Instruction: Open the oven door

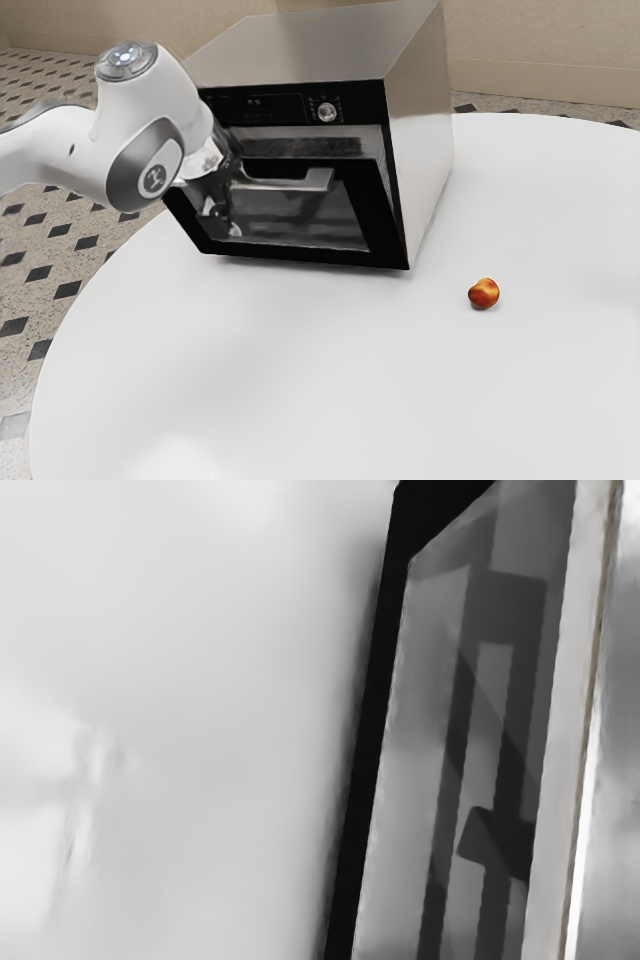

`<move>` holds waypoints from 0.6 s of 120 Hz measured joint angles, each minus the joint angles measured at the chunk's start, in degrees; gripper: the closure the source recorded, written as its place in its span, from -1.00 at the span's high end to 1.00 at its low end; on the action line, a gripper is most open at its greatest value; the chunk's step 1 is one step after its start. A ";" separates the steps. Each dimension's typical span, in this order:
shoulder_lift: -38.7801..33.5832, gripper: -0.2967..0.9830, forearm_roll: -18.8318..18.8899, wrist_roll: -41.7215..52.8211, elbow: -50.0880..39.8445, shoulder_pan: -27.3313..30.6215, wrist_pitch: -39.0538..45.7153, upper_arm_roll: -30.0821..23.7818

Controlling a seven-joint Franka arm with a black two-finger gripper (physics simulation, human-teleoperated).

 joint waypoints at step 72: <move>-16.76 0.54 -19.51 -11.37 -3.06 -5.96 -29.44 -1.02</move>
